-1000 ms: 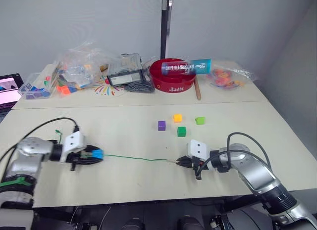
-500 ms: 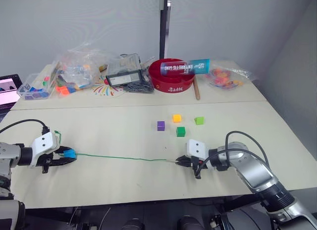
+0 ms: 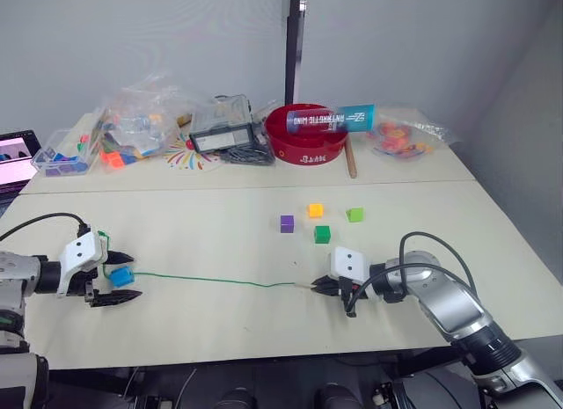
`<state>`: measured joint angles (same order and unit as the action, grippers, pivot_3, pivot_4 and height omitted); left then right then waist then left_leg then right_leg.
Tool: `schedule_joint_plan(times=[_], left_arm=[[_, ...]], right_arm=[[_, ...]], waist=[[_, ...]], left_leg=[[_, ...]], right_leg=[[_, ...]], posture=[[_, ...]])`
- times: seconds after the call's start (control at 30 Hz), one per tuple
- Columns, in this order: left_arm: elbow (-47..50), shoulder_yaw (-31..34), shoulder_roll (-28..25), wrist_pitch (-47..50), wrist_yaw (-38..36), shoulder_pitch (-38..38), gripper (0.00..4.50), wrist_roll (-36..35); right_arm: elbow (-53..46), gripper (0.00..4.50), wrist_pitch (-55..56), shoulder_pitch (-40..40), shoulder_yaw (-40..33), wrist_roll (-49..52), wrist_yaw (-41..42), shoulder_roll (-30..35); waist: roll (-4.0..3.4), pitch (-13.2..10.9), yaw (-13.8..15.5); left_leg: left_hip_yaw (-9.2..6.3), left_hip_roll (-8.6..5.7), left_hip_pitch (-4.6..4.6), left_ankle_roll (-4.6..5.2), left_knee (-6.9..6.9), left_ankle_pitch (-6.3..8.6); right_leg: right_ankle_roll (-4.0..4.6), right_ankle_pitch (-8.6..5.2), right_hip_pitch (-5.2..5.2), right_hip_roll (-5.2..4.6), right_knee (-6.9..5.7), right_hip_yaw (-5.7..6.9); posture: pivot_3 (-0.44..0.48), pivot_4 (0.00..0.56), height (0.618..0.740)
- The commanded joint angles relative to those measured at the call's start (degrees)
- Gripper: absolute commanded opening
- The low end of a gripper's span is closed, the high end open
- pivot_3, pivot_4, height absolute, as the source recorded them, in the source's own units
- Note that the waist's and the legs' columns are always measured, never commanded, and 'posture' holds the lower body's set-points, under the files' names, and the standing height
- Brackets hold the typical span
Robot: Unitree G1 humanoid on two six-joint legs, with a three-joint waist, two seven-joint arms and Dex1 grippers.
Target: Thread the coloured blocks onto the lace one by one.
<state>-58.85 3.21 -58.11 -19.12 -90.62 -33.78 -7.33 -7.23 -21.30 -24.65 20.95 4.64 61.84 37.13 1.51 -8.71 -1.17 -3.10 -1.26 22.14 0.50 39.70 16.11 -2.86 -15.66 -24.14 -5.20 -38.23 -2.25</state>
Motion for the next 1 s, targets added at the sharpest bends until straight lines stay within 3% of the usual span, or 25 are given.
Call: schedule_joint_plan(times=[0.03, 0.23, 0.33, 0.47, 0.6, 1.0], left_arm=[[9.04, -0.6, -3.91, 7.32, -1.88, -0.47, 4.48, -4.23], [21.41, -2.9, -6.67, 17.48, -1.88, 1.92, 4.48, -9.6], [31.73, -2.05, -4.66, 26.02, -1.88, 3.34, 4.48, -13.92], [46.46, -1.06, 1.39, 34.66, 2.64, 6.54, 4.48, -19.1], [57.7, -5.03, 10.73, 38.63, 9.94, 8.16, 4.48, -19.31], [54.35, -15.63, 24.44, 30.77, 15.59, 5.44, 4.48, -9.27]], right_arm=[[0.49, 0.0, 0.47, -0.34, 0.25, -0.38, 0.11, -0.59], [0.78, 0.0, 0.53, -0.54, 0.3, -0.49, 0.31, -0.99], [0.76, 0.0, 0.3, -0.8, 0.37, -0.51, 0.14, -1.39], [0.6, 0.0, -0.44, -1.62, 0.5, -0.65, -0.28, -2.27], [-0.46, 0.0, -2.0, -3.1, 1.44, -1.71, -0.87, -3.52], [-3.6, 0.0, -8.3, -7.62, 4.41, -5.43, -3.11, -5.86]], waist=[[0.01, 0.0, -0.1], [0.0, 0.0, -0.46], [0.0, 0.0, -0.56], [0.0, 0.0, -0.34], [0.0, 0.0, -0.4], [0.0, 0.0, 0.13]], left_leg=[[-0.01, 0.01, -0.01, 0.0, -0.01, 0.0], [-0.02, 0.04, -0.06, 0.09, -0.03, 0.06], [-0.02, 0.06, -0.03, 0.09, -0.02, 0.06], [-0.03, 0.11, -0.03, 0.09, 0.0, 0.06], [-0.03, 0.11, 0.03, 0.1, 0.01, 0.07], [-0.01, -0.05, 0.08, 0.09, 0.04, 0.07]], right_leg=[[0.0, 0.0, 0.0, 0.0, 0.0, 0.0], [0.0, 0.0, -0.02, 0.0, -0.1, -0.02], [0.0, 0.0, -0.02, 0.0, -0.1, -0.01], [0.0, 0.0, 0.01, -0.06, -0.09, -0.04], [0.01, 0.0, -0.11, -0.04, -0.22, -0.09], [0.01, 0.01, -0.12, -0.07, -0.09, -0.13]], posture=[[0.0, 0.15, 0.74], [0.0, 0.15, 0.74], [0.0, 0.15, 0.74], [0.0, 0.15, 0.74], [0.0, 0.15, 0.74], [0.0, 0.15, 0.74]])
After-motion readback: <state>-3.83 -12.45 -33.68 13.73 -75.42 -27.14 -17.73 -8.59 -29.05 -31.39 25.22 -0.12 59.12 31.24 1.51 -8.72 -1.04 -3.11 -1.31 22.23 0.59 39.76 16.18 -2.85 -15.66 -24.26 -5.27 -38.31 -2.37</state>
